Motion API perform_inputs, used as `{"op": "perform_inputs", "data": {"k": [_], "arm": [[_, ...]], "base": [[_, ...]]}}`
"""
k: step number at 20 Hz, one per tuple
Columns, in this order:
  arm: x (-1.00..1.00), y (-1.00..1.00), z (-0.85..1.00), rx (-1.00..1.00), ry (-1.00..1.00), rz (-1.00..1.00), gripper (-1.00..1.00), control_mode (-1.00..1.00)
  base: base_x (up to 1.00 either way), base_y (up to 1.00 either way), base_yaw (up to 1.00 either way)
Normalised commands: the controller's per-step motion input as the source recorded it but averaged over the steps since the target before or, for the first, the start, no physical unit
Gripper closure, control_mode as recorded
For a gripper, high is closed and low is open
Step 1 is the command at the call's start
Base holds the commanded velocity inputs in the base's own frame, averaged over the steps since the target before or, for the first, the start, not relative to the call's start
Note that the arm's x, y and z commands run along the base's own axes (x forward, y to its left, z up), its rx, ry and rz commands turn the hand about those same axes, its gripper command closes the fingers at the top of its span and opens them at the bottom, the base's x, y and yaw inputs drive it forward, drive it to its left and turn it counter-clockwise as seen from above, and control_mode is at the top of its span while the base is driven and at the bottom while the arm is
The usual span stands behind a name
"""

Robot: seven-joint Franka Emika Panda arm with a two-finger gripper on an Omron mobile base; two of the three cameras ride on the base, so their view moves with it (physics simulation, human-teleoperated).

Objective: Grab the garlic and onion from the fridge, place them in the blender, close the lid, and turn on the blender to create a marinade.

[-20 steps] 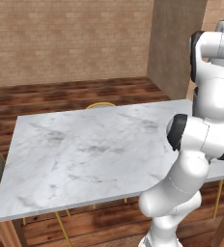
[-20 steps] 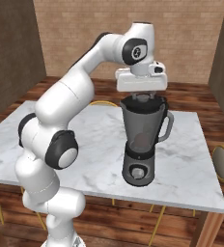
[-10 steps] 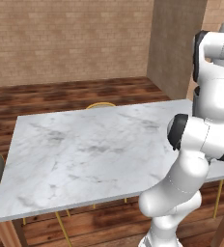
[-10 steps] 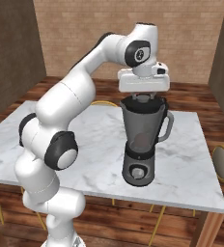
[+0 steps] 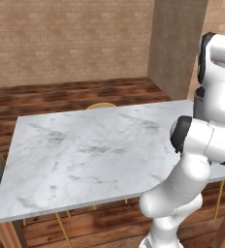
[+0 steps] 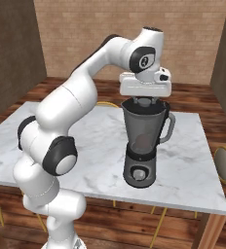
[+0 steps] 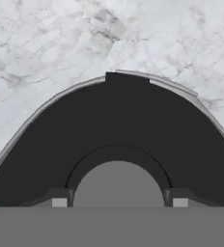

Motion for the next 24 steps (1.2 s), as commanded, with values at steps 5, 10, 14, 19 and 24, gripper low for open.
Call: {"op": "perform_inputs", "data": {"k": [5, 10, 14, 19, 24], "arm": [[0.0, 0.0, -0.31, 0.02, 0.0, 0.0, -1.0, -1.0], [-0.02, 0.0, -0.09, 0.02, -0.03, 0.0, -1.0, -1.0], [-0.02, 0.0, -0.01, 0.0, -0.09, 0.0, -1.0, -1.0], [-0.02, 0.0, 0.0, 0.0, -0.07, 0.0, -1.0, -1.0], [-0.17, 0.0, 0.1, 0.0, -0.14, 0.0, -1.0, -1.0]], "base": [[0.0, 0.0, 0.0], [0.0, 0.0, 0.0], [0.0, 0.0, 0.0], [0.0, 0.0, 0.0], [0.0, 0.0, 0.0]]}}
